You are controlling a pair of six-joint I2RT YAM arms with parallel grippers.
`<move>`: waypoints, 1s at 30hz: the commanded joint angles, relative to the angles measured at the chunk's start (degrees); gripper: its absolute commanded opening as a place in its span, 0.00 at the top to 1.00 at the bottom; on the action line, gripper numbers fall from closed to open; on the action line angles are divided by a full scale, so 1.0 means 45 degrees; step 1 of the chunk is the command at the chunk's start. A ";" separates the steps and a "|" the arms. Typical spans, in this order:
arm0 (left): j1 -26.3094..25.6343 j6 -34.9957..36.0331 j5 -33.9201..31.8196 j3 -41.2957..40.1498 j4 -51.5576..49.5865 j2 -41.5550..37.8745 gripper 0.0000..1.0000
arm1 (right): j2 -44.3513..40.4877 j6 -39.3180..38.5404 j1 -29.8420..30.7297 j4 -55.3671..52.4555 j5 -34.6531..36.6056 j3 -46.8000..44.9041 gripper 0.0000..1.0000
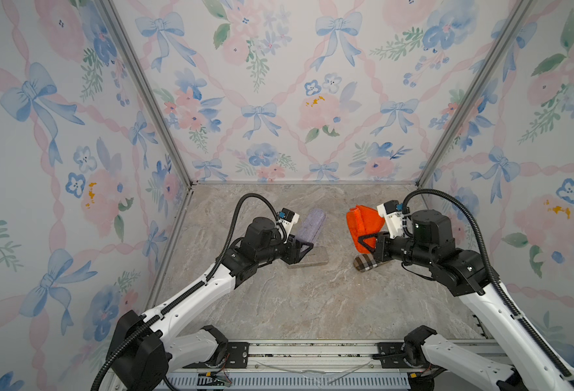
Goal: Wipe the eyeglass case
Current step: Wipe the dirt from the eyeglass case.
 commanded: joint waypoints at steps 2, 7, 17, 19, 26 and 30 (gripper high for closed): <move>0.0083 -0.0408 0.1203 0.0253 0.0573 0.0189 0.68 | 0.0701 -0.0359 0.1238 0.0958 0.0630 0.0621 1.00; 0.0165 -0.0654 0.2063 0.0168 0.0943 0.0286 0.67 | 0.2175 -0.1217 0.3567 0.1346 0.1494 0.1301 1.00; 0.0238 -0.1087 0.3893 -0.0151 0.1737 -0.0424 0.65 | 0.3628 -0.1843 0.3027 0.2046 0.1254 0.0917 1.00; 0.0247 -0.1136 0.3994 -0.0256 0.1696 -0.0537 0.65 | 0.3662 -0.1957 0.3398 0.2035 0.1146 0.0919 1.00; 0.0256 -0.1389 0.4459 -0.0498 0.2204 -0.0591 0.65 | 0.3650 -0.1916 0.4379 0.2456 0.0638 0.0551 1.00; 0.0273 -0.1288 0.4638 -0.0455 0.2117 -0.0762 0.65 | 0.3707 -0.2367 0.2234 0.2156 -0.0148 0.0678 1.00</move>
